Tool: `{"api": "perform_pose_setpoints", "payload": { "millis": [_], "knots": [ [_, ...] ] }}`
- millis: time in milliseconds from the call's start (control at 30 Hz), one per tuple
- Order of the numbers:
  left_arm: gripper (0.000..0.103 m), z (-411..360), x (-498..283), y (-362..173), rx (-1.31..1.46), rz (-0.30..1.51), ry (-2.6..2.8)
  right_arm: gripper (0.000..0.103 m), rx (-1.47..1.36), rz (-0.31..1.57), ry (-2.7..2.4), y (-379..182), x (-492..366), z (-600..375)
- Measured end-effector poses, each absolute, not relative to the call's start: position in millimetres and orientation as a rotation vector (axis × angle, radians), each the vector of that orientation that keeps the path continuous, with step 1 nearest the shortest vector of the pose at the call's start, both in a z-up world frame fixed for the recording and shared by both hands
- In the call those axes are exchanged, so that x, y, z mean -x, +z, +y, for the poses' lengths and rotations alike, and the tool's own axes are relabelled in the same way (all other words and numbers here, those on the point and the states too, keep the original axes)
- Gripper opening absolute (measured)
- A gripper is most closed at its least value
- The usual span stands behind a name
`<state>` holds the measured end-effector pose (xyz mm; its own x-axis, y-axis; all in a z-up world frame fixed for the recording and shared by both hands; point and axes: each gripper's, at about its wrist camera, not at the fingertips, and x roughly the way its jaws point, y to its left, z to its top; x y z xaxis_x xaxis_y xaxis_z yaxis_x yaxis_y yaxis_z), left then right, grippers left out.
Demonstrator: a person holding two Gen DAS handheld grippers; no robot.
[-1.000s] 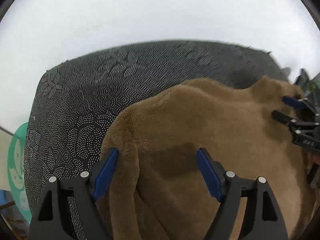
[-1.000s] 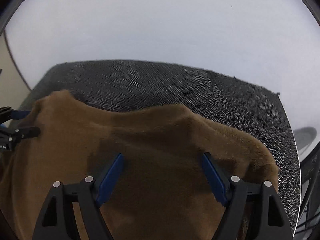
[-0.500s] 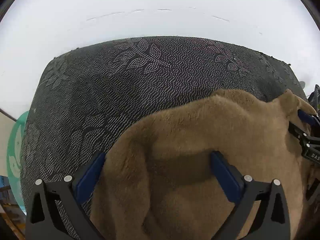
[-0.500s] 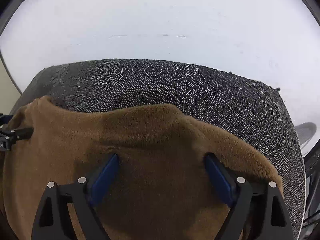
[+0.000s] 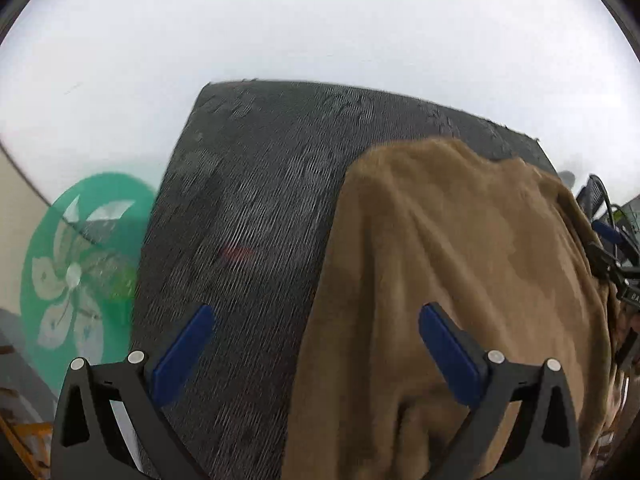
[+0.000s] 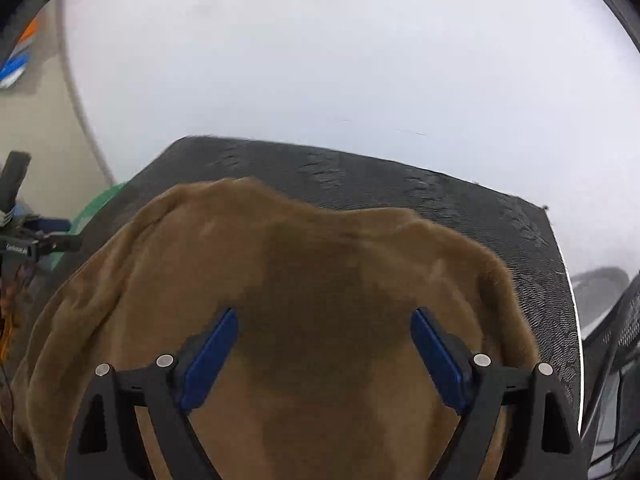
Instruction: Fold clothes
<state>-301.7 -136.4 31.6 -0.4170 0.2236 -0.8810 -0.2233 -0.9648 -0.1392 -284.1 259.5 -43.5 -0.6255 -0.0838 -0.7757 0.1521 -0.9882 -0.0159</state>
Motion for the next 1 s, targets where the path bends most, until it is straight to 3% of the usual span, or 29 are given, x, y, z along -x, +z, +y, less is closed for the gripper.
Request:
{"api": "perform_pose_setpoints", "payload": {
  "millis": [367, 467, 533, 600, 667, 833, 1000],
  "knots": [
    [0.102, -162, 219, -11, 1.527, -0.072, 2.315, 0.089, -1.216, 0.293, -2.539, -49, 218, 166],
    [0.092, -159, 210, -20, 1.513, -0.078, 2.312, 0.089, -1.236, 0.306, -2.515, -60, 210, 156],
    [0.074, -155, 206, -21, 1.493, -0.052, 2.330, 0.089, -1.254, 0.318, -2.511, -67, 203, 152],
    [0.034, -150, 206, -20, 1.489, -0.042, 2.329, 0.089, -1.267, 0.332, -2.510, -72, 195, 150],
    [0.012, -147, 208, -20, 1.492, -0.032, 2.332, 0.089, -1.278, 0.341, -2.517, -79, 191, 152],
    [0.009, -154, 216, 3, 1.457, 0.067, 2.468, 0.089, -1.306, 0.357, -2.535, -96, 182, 158],
    [0.005, -182, 240, 57, 1.351, 0.286, 2.794, 0.089, -1.340, 0.301, -2.551, -107, 184, 170]
  ]
}}
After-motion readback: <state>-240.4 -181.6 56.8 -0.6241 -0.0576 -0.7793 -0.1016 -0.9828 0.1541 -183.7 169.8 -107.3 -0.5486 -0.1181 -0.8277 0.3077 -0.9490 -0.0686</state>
